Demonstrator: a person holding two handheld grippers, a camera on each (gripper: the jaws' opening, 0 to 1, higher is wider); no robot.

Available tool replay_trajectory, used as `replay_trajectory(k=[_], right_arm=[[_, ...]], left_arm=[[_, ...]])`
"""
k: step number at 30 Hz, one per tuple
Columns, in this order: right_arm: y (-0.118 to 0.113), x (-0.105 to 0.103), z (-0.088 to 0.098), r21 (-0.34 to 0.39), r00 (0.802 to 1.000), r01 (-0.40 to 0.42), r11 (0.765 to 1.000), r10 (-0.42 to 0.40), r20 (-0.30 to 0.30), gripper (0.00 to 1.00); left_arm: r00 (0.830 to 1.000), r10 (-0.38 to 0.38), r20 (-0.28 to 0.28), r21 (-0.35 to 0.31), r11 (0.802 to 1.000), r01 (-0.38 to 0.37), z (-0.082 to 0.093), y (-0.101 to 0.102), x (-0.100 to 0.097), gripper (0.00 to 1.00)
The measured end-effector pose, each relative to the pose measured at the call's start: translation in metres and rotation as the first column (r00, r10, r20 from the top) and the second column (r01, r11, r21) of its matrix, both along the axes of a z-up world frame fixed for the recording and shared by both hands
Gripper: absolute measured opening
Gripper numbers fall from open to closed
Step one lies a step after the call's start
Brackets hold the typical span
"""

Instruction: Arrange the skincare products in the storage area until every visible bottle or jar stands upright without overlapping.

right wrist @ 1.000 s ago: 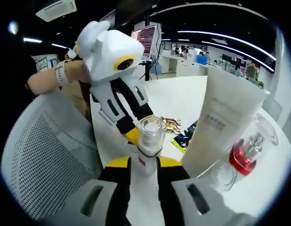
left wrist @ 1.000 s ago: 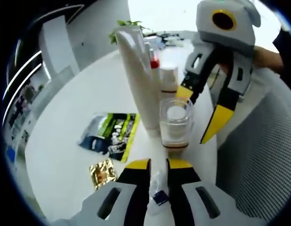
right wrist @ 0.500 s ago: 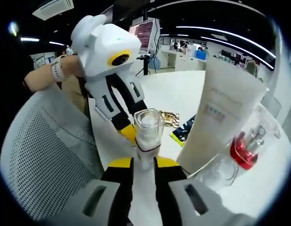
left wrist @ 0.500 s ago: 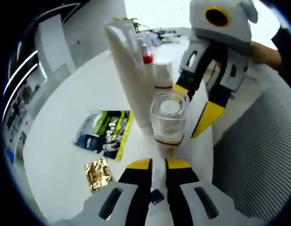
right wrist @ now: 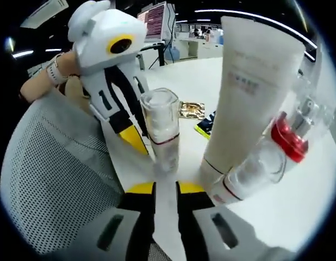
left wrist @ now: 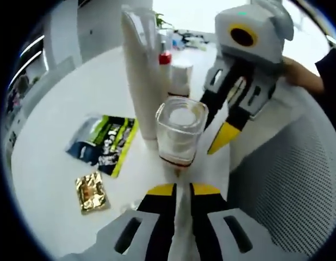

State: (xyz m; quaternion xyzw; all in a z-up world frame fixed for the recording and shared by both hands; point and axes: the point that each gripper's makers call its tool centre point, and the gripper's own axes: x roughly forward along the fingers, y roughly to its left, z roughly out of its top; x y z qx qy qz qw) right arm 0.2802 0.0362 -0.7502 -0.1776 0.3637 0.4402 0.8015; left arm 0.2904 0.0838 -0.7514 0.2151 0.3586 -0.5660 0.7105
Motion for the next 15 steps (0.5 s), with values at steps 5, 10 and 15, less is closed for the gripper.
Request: replay_trajectory(k=[5,10,15], right_arm=[[-0.012,-0.001,-0.001,-0.008,0.999,0.032,0.999,-0.032,-0.016,0.14],[-0.02,-0.003,-0.003,-0.029,0.998,0.048,0.998,-0.049,-0.031,0.14],[-0.036,-0.003,-0.005,-0.05,0.996,0.08,0.995,-0.082,-0.039,0.14]], left_arm=[[1.0,0.004,-0.014,0.022,1.0,-0.004,-0.006,0.0,-0.002,0.08],[1.0,0.008,-0.007,0.025,1.0,-0.008,-0.006,-0.004,0.0,0.08],[1.0,0.004,-0.006,0.026,1.0,-0.004,-0.008,-0.008,0.001,0.06]])
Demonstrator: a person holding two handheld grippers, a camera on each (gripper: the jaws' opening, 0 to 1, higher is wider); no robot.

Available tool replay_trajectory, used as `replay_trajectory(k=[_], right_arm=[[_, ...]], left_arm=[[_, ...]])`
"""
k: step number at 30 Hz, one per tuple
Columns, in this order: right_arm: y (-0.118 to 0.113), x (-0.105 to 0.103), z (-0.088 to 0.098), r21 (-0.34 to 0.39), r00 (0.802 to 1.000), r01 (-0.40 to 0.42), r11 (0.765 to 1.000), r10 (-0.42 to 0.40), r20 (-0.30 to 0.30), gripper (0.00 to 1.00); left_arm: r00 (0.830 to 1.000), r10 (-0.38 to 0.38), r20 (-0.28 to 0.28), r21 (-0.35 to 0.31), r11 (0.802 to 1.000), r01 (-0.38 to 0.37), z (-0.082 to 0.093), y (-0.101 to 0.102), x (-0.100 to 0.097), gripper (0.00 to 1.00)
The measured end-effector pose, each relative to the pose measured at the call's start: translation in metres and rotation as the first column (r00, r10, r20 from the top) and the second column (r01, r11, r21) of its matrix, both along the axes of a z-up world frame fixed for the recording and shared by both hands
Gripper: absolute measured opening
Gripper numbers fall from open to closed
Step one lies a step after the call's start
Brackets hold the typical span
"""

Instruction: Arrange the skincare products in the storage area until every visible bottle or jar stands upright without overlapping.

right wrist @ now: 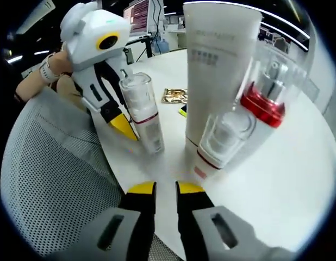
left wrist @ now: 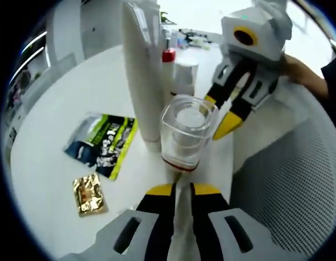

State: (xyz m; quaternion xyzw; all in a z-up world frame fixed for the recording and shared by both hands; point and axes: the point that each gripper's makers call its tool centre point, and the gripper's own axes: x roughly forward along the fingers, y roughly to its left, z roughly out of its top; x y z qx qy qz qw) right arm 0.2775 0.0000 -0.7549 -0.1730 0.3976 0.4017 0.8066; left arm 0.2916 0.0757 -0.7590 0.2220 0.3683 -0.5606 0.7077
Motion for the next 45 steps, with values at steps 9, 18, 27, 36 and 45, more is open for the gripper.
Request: replay_trajectory(k=[9,18,27,36,45], right_arm=[[-0.015,0.01,0.0,-0.012,0.998,0.055,0.998,-0.055,0.019,0.17],[-0.015,0.019,-0.001,-0.007,0.997,0.07,0.998,-0.07,0.035,0.19],[-0.015,0.019,-0.002,-0.018,0.997,0.073,0.997,-0.072,0.039,0.2],[-0.017,0.022,-0.001,-0.02,0.996,0.077,0.997,-0.076,0.049,0.2],[-0.016,0.023,0.001,-0.014,0.995,0.081,0.997,-0.08,0.053,0.2]], left_arm=[[0.999,0.002,0.036,-0.017,1.0,-0.001,0.003,-0.015,0.004,0.06],[0.998,0.008,0.055,-0.043,0.999,-0.006,0.006,-0.024,0.007,0.07],[0.995,0.047,0.09,-0.083,0.996,-0.04,0.013,-0.034,0.014,0.09],[0.992,0.069,0.108,-0.1,0.993,-0.058,0.016,-0.041,0.017,0.08],[0.991,0.097,0.094,-0.131,0.988,-0.085,0.017,-0.049,0.018,0.05]])
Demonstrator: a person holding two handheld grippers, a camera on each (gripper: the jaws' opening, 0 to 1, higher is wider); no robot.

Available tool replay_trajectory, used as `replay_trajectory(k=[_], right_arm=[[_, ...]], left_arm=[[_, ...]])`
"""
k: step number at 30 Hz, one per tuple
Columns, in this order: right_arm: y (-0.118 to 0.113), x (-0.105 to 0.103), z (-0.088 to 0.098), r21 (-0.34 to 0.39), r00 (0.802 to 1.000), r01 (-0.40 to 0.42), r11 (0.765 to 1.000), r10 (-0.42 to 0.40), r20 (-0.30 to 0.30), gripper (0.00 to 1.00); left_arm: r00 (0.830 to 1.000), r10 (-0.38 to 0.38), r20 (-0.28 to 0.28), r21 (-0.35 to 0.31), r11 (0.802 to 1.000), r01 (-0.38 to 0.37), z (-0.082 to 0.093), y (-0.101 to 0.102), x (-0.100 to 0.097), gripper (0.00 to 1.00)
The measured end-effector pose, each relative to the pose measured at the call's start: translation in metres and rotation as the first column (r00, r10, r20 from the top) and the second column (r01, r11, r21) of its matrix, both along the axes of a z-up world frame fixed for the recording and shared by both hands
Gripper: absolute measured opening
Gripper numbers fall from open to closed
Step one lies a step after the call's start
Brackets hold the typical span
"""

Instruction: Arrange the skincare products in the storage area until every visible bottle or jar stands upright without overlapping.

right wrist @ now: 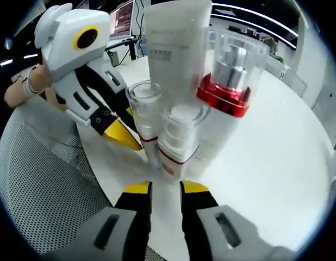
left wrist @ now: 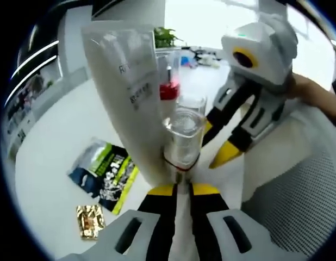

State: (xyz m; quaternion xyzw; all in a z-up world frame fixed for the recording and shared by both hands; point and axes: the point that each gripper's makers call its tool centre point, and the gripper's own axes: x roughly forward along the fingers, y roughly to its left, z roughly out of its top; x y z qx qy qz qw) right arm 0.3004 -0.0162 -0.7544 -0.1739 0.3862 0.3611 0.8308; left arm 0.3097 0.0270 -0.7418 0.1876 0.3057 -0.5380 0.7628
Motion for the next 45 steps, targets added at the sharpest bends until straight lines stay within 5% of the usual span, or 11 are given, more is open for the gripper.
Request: replay_trajectory(k=[27,45], right_arm=[[0.002,0.015,0.017,0.149,0.992,0.122,0.981,-0.126,0.019,0.25],[-0.001,0.013,0.015,0.127,0.991,0.131,0.983,-0.133,0.009,0.21]], left_arm=[[0.999,0.011,-0.039,0.005,1.0,-0.011,-0.003,-0.003,-0.005,0.02],[0.999,0.02,-0.049,0.008,1.0,-0.019,-0.004,-0.005,-0.007,0.02]])
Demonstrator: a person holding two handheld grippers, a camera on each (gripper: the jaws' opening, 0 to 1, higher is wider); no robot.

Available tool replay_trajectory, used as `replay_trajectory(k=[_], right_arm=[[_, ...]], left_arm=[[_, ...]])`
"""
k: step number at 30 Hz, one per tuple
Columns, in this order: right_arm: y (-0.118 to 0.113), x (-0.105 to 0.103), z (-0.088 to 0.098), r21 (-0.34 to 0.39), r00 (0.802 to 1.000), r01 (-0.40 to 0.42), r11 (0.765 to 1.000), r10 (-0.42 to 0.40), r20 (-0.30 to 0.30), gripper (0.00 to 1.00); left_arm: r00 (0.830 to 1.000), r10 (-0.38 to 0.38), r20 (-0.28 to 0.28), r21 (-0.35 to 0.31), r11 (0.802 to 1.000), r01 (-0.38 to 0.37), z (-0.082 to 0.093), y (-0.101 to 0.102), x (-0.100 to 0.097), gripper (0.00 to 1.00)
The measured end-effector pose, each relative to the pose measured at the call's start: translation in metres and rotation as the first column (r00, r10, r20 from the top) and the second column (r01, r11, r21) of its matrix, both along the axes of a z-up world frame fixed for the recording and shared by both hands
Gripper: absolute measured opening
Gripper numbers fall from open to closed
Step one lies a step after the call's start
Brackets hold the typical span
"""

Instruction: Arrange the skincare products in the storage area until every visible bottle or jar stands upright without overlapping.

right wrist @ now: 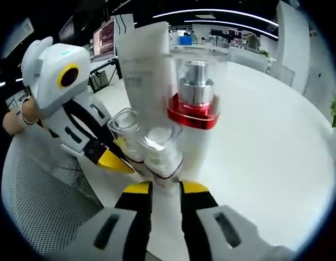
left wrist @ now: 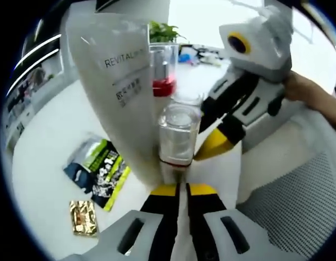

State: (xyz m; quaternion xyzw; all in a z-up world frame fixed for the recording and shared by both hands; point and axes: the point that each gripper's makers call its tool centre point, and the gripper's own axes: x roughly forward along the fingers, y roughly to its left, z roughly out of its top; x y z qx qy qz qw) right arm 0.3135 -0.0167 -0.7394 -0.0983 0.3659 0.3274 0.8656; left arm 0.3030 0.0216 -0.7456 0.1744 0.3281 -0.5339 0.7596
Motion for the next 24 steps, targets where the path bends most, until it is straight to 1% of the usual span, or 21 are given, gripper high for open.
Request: replay_trajectory(k=[1,3,5,6,11,15,19,21,24], right_arm=[[0.0,0.0,-0.001,0.0,1.0,0.003,1.0,-0.003,-0.006,0.23],[0.0,0.001,0.001,-0.003,1.0,0.002,1.0,-0.002,0.01,0.24],[0.002,0.002,0.004,0.013,1.0,0.004,1.0,-0.005,0.017,0.23],[0.001,0.003,0.004,0.009,1.0,0.007,1.0,-0.008,0.024,0.23],[-0.002,0.003,0.003,-0.009,1.0,0.009,1.0,-0.008,0.026,0.22],[-0.003,0.002,0.002,-0.015,1.0,0.007,1.0,-0.006,0.025,0.21],[-0.003,0.003,0.003,-0.007,1.0,0.012,1.0,-0.012,0.026,0.2],[-0.003,0.003,0.003,-0.008,1.0,0.01,1.0,-0.01,0.027,0.21],[-0.002,0.003,0.003,-0.006,1.0,0.01,1.0,-0.01,0.026,0.21]], left_arm=[[1.0,0.003,0.004,0.003,1.0,-0.003,0.0,0.0,0.0,0.04],[1.0,0.005,0.009,0.004,1.0,-0.005,0.0,0.0,0.001,0.07],[1.0,0.017,0.011,0.001,1.0,-0.017,0.0,-0.001,0.002,0.06],[1.0,0.025,0.012,0.0,1.0,-0.025,0.0,-0.001,0.002,0.06],[0.998,0.055,-0.011,-0.017,0.998,-0.056,0.001,-0.004,0.001,0.08],[0.994,0.095,-0.048,-0.032,0.995,-0.097,0.001,-0.004,0.002,0.1],[0.989,0.14,-0.04,-0.066,0.988,-0.142,0.008,-0.003,0.01,0.11],[0.985,0.164,-0.054,-0.077,0.983,-0.168,0.01,-0.003,0.011,0.11],[0.983,0.172,-0.059,-0.08,0.981,-0.176,0.009,-0.004,0.01,0.11]])
